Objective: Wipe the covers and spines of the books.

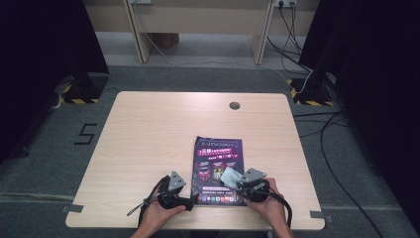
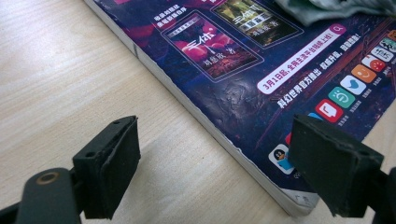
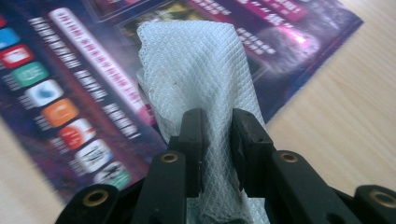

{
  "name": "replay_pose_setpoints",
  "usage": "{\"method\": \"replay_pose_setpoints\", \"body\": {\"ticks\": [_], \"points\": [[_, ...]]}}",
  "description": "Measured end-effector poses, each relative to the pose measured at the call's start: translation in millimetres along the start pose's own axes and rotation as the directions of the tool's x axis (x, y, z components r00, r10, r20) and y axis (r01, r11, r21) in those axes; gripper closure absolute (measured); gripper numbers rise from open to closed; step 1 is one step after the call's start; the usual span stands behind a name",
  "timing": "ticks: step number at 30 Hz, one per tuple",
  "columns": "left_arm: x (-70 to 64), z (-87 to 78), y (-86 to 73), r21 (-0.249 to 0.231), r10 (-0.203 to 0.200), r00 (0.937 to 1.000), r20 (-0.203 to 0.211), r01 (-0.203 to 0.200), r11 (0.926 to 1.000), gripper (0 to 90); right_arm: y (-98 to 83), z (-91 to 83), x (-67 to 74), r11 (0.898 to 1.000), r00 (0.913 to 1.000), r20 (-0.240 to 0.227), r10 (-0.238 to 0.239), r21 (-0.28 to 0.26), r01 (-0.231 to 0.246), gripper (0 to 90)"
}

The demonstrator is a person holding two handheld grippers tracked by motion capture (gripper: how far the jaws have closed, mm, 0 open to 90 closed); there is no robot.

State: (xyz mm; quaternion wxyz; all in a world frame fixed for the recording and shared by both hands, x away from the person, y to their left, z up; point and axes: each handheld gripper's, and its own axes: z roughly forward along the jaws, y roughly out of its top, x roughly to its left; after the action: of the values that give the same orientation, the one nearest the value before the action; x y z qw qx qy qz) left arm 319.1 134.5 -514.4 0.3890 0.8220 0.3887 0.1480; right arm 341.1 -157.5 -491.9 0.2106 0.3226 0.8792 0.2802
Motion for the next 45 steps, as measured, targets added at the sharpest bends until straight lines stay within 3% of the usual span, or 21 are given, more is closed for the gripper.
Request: {"method": "replay_pose_setpoints", "body": {"ticks": [7, 12, 20, 28, 36, 39, 45], "points": [[1.6, 0.3, -0.7, 0.004, -0.017, 0.9998, 0.008, 0.017, 0.9998, 16.1, 11.5, 16.8, -28.4, 0.999, 0.9979, 0.039, 0.052, 0.007, -0.052, 74.9], [2.3, 0.7, -0.8, 0.003, -0.023, 0.9996, 0.015, 0.023, 0.9997, 16.1, 21.3, 30.4, -46.8, 0.994, 0.9935, 0.040, 0.107, -0.002, -0.107, 74.8], [3.2, 1.3, -1.1, 0.003, -0.035, 0.9992, 0.022, 0.035, 0.9994, 16.0, 41.0, 51.9, -67.3, 0.991, 0.9882, 0.080, 0.131, 0.008, -0.132, 74.9], [3.3, 1.3, -1.4, 0.001, -0.034, 0.9992, 0.021, 0.034, 0.9994, 15.9, 66.7, 73.8, -90.9, 0.982, 0.9773, 0.126, 0.170, 0.060, -0.179, 74.9], [3.3, 1.6, -1.2, 0.001, -0.032, 0.9992, 0.022, 0.032, 0.9995, 15.9, 83.7, 85.9, -96.6, 0.979, 0.9739, 0.170, 0.150, 0.109, -0.170, 75.7], [3.6, 1.7, -1.1, 0.007, -0.036, 0.9991, 0.020, 0.036, 0.9993, 15.2, 86.1, 87.1, -93.7, 0.981, 0.9738, 0.188, 0.128, 0.118, -0.152, 76.2], [3.1, 1.9, -1.0, 0.005, -0.036, 0.9992, 0.018, 0.036, 0.9993, 14.9, 95.4, 93.2, -83.7, 0.985, 0.9783, 0.177, 0.108, 0.114, -0.129, 76.1]]}}
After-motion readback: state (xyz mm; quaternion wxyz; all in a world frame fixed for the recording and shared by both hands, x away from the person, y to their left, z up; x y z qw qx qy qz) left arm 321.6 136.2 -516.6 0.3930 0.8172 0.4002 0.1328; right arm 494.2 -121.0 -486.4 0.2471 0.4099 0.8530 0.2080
